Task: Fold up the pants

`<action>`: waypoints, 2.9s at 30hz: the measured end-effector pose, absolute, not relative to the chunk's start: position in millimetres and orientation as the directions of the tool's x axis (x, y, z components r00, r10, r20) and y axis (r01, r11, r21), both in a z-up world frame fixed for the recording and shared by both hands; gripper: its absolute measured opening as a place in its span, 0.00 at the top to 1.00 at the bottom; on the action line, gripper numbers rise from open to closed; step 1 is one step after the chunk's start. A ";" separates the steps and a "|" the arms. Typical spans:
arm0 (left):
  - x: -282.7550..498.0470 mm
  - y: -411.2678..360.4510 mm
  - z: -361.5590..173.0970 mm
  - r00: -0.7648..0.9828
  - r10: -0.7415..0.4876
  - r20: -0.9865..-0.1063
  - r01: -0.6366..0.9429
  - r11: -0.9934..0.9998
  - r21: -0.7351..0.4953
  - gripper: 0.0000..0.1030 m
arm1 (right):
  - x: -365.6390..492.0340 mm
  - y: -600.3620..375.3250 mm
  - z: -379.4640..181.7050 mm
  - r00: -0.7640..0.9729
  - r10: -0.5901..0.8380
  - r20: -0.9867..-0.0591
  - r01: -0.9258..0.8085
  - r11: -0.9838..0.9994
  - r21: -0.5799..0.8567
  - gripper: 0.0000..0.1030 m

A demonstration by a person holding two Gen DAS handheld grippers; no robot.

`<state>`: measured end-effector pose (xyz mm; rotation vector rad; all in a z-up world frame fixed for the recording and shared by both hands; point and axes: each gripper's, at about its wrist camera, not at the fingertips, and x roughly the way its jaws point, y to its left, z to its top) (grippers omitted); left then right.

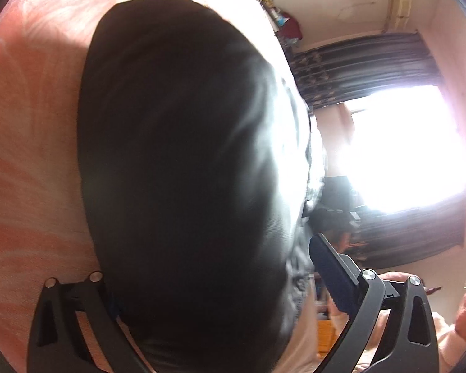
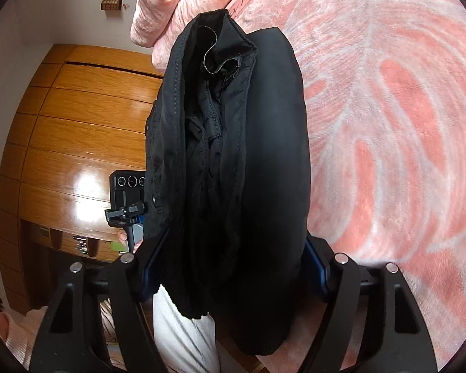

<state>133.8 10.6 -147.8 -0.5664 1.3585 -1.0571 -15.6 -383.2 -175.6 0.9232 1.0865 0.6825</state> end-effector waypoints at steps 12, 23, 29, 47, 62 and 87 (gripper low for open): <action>137.2 -16.2 -157.9 -0.174 -0.786 -0.594 0.263 0.544 -0.797 0.10 | -23.4 -392.8 -181.2 0.352 0.841 -0.411 -0.018 0.445 0.895 0.46; 129.8 -5.2 -127.0 -0.066 -0.829 -0.556 0.265 0.523 -0.810 0.58 | -32.3 -384.3 -141.8 0.415 0.790 -0.451 -0.092 0.530 0.843 0.61; 142.0 -6.8 -110.7 -0.006 -0.867 -0.498 0.312 0.471 -0.825 0.59 | -14.2 -388.5 -98.9 0.466 0.763 -0.449 -0.160 0.571 0.805 0.62; 287.8 -56.1 -110.1 0.128 -0.789 -0.601 0.334 0.605 -0.723 0.57 | 170.1 -422.2 -127.7 0.479 0.694 -0.537 -0.061 0.637 0.769 0.61; 243.0 -3.0 -87.0 0.362 -0.534 -0.765 0.272 0.845 -0.461 0.04 | 127.6 -425.7 -117.2 0.582 0.514 -0.630 0.017 0.767 0.641 0.17; 96.9 -44.4 -8.2 0.598 -0.128 -0.791 0.196 0.980 -0.011 0.04 | -6.3 -335.8 -23.5 0.688 0.099 -0.718 0.061 0.979 0.193 0.03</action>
